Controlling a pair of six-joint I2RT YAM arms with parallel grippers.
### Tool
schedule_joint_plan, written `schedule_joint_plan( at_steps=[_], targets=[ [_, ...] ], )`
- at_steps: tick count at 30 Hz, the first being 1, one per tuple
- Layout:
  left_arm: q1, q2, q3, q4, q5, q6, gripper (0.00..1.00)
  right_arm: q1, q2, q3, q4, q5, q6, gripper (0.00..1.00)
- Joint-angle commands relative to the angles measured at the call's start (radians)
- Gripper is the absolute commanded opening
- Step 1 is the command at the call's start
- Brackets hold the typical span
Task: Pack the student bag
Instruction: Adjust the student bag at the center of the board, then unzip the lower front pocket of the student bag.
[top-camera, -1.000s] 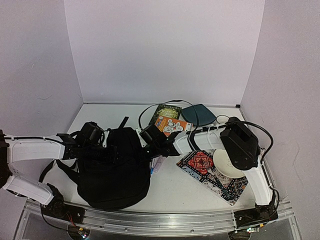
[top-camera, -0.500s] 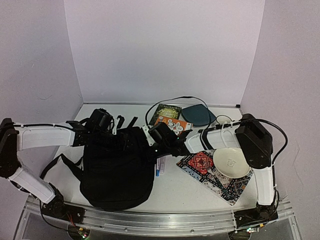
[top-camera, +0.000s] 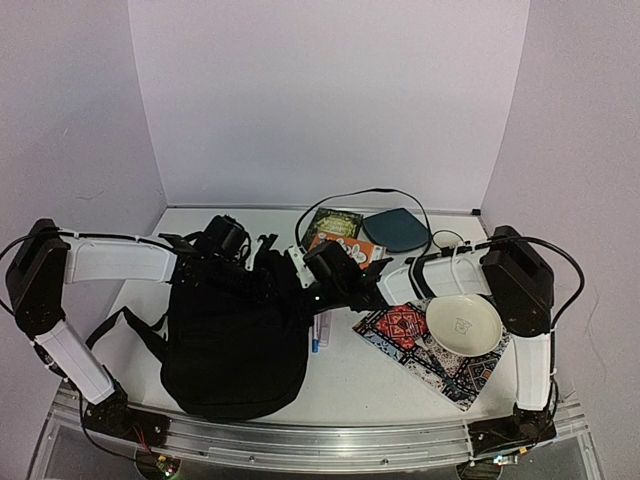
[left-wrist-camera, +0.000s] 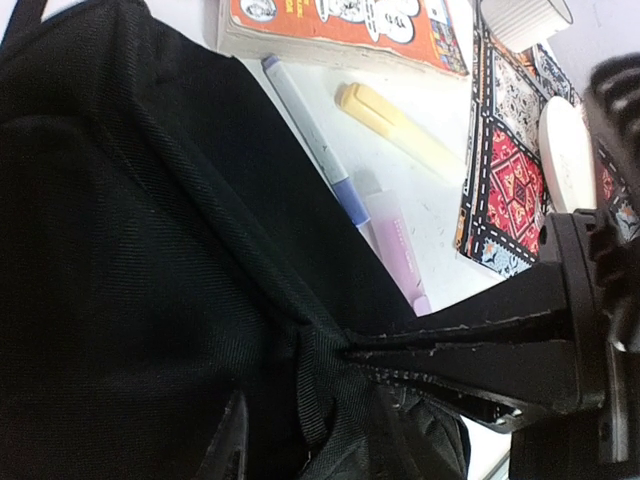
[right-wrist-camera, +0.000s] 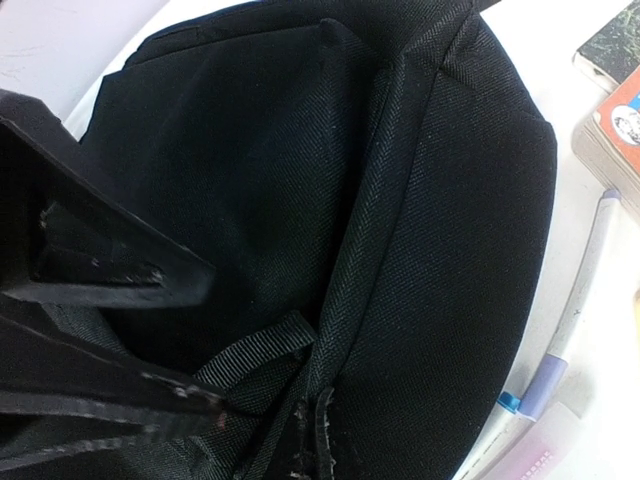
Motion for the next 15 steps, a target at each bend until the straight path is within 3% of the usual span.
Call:
schedule_joint_plan(
  at_steps=[1,9,14,15],
  targets=[
    [-0.003,0.036,0.061,-0.003,0.008,0.013,0.34,-0.001,-0.068,-0.003,0.04,-0.037,0.002,0.0],
    [-0.003,0.104,0.102,-0.007,0.023,0.015,0.22,0.0,-0.075,-0.003,0.042,-0.043,-0.001,0.0],
    [-0.003,0.111,0.11,-0.008,0.022,0.012,0.01,0.0,-0.076,-0.003,0.042,-0.035,-0.004,0.0],
    [-0.003,0.104,0.109,-0.012,0.013,0.01,0.0,0.0,-0.076,-0.007,0.042,-0.03,-0.004,0.0]
  ],
)
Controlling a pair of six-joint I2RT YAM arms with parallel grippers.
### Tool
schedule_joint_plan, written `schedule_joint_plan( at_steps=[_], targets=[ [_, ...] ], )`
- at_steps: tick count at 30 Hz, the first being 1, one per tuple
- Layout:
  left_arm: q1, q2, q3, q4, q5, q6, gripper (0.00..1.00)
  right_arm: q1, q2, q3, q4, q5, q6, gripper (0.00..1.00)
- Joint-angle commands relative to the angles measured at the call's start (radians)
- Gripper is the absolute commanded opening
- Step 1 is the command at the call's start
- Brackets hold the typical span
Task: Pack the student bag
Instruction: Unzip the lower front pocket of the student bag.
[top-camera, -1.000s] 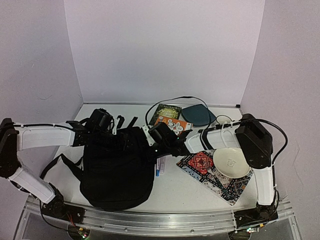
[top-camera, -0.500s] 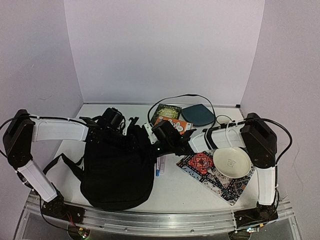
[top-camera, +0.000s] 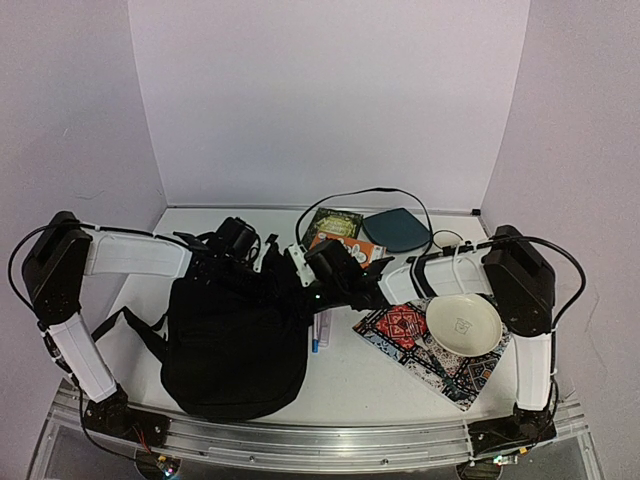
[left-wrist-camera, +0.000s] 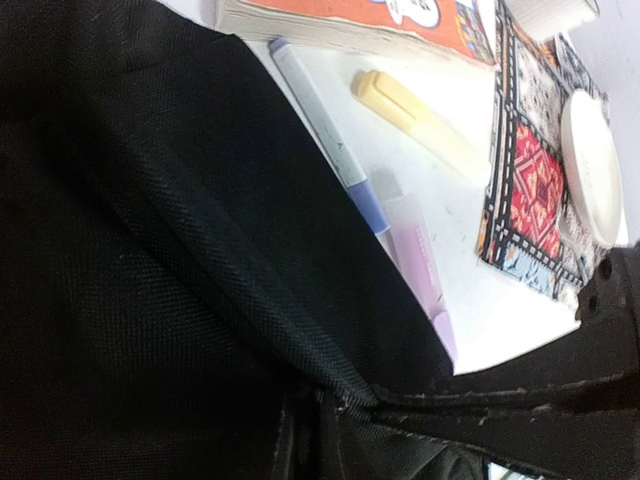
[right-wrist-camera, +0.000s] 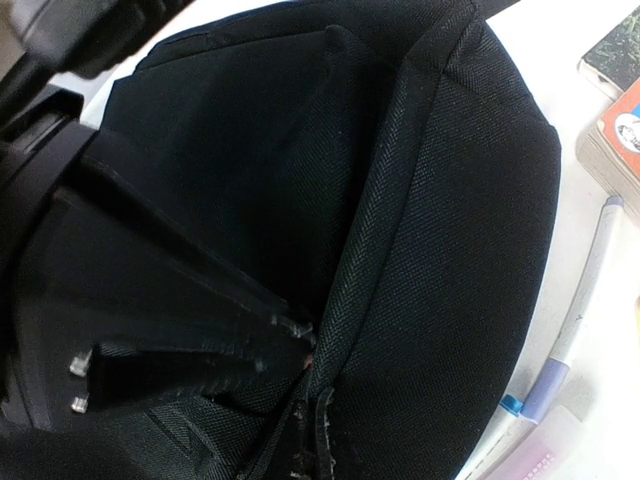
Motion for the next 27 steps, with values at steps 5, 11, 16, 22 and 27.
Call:
schedule_joint_plan(
  at_steps=[5,11,16,22,27],
  targets=[
    [-0.002,-0.085,0.007,-0.041,-0.114,-0.014,0.0,-0.004,-0.083,-0.025,0.034,0.018,0.0,0.0],
    [0.01,-0.218,-0.076,-0.109,-0.269,-0.05,0.0,-0.033,-0.101,-0.052,0.027,0.044,0.016,0.0],
    [0.033,-0.324,-0.145,-0.17,-0.337,-0.072,0.0,-0.053,-0.115,-0.071,0.015,0.063,0.009,0.0],
    [0.088,-0.427,-0.253,-0.228,-0.382,-0.121,0.0,-0.084,-0.12,-0.08,0.01,0.065,0.006,0.0],
    [0.185,-0.565,-0.37,-0.266,-0.398,-0.207,0.0,-0.107,-0.124,-0.081,0.006,0.065,0.001,0.0]
  ],
)
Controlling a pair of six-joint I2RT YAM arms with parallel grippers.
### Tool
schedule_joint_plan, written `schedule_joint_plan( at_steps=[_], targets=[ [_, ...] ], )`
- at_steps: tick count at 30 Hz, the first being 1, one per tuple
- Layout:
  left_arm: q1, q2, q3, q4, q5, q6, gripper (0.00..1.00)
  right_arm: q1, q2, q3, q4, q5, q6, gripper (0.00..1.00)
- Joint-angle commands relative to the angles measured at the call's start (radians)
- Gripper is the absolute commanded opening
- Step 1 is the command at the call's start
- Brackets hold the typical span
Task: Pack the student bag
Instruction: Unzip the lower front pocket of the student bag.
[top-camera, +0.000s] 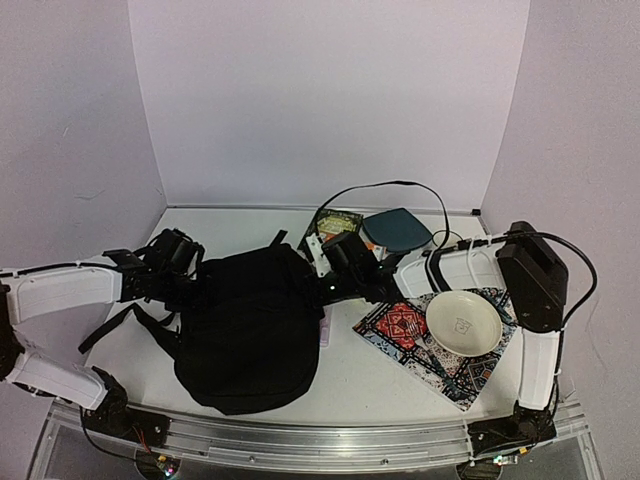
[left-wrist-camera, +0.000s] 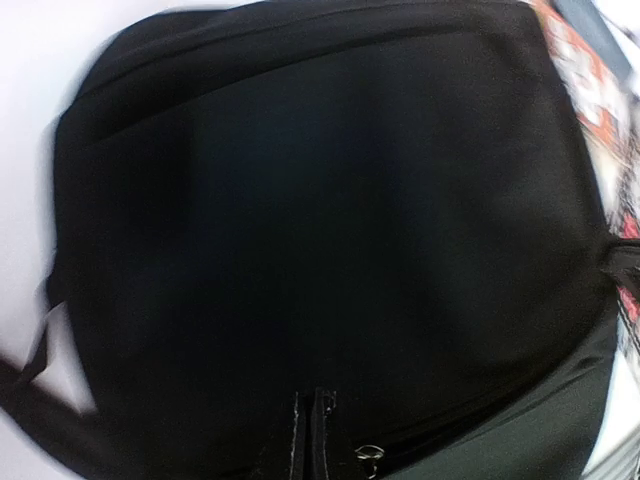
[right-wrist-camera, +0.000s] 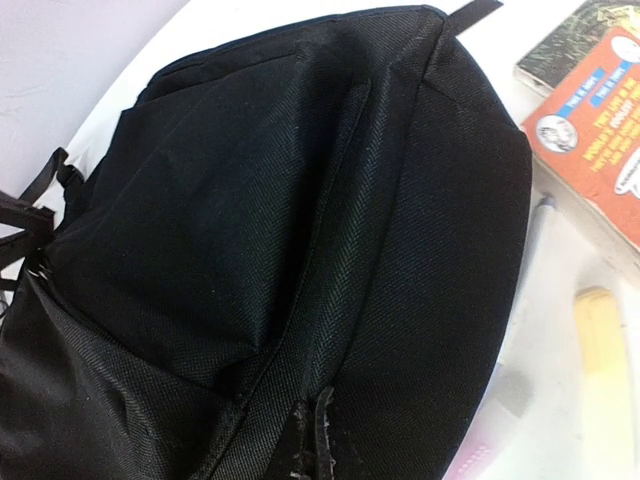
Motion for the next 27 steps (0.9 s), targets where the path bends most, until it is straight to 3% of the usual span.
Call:
schedule_joint_plan(
  at_steps=[1,12,17,22,27],
  targets=[
    [0.089,-0.143,-0.091,-0.092,-0.092,-0.094,0.0,-0.045,-0.061,-0.009,-0.02,0.052,-0.011,0.0],
    [0.103,-0.336,-0.128,-0.221,-0.23,-0.242,0.0,-0.068,-0.023,0.04,-0.039,0.048,-0.005,0.0],
    [0.103,-0.324,-0.161,-0.181,-0.118,-0.273,0.01,-0.067,-0.002,0.077,-0.048,-0.021,-0.034,0.0],
    [0.103,-0.353,-0.182,-0.151,-0.091,-0.267,0.26,-0.065,0.002,0.101,-0.048,-0.102,-0.063,0.05],
    [0.103,-0.352,-0.08,-0.146,-0.096,-0.15,0.52,-0.058,-0.022,0.095,-0.048,-0.128,-0.079,0.31]
  ],
)
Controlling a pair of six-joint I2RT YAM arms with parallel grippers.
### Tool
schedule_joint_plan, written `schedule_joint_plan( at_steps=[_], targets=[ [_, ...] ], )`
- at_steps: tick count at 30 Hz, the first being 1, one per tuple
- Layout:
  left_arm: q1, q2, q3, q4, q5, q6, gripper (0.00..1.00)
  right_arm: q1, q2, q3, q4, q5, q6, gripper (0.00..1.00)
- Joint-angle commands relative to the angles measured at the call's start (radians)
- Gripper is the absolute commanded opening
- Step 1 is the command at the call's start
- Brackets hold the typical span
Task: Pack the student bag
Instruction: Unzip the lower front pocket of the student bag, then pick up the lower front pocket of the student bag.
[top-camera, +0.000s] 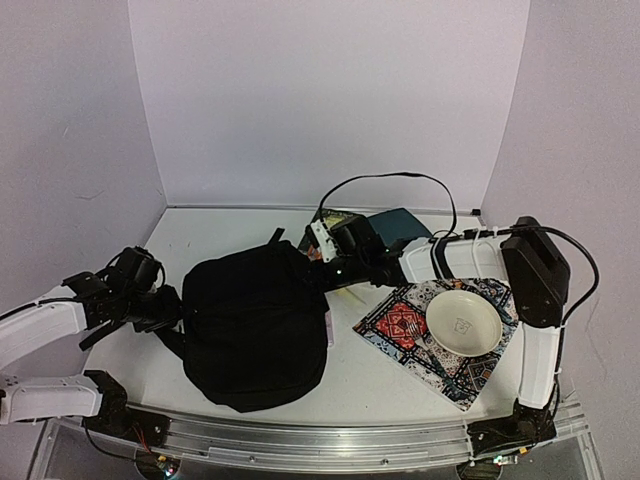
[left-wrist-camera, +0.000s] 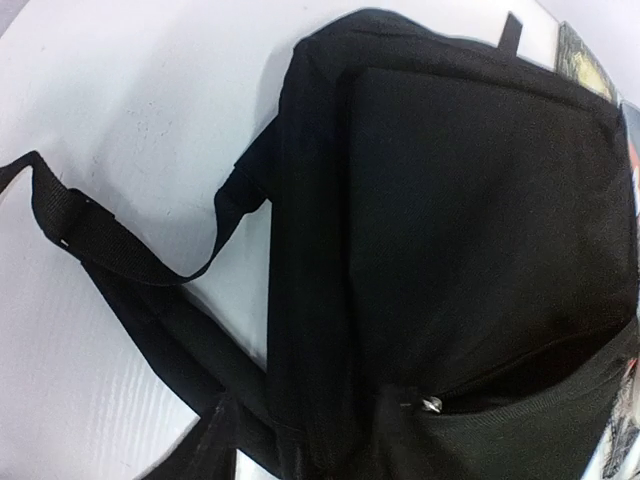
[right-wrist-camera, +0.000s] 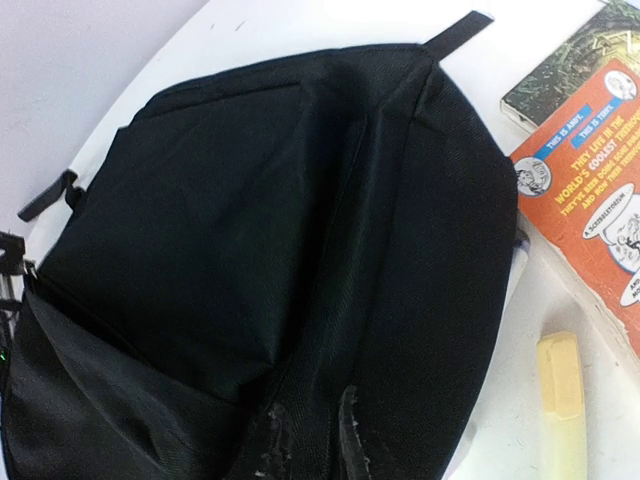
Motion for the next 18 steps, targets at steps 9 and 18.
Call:
schedule_joint_plan(
  at_steps=[9,18],
  targets=[
    [0.003,0.237,0.341,0.048,0.224,0.368,0.6,0.015,-0.094,0.01,-0.018,-0.015,-0.047,0.54],
    [-0.027,0.471,0.402,0.091,0.31,0.427,0.43,0.053,-0.11,-0.016,-0.023,0.02,-0.014,0.64]
  ],
)
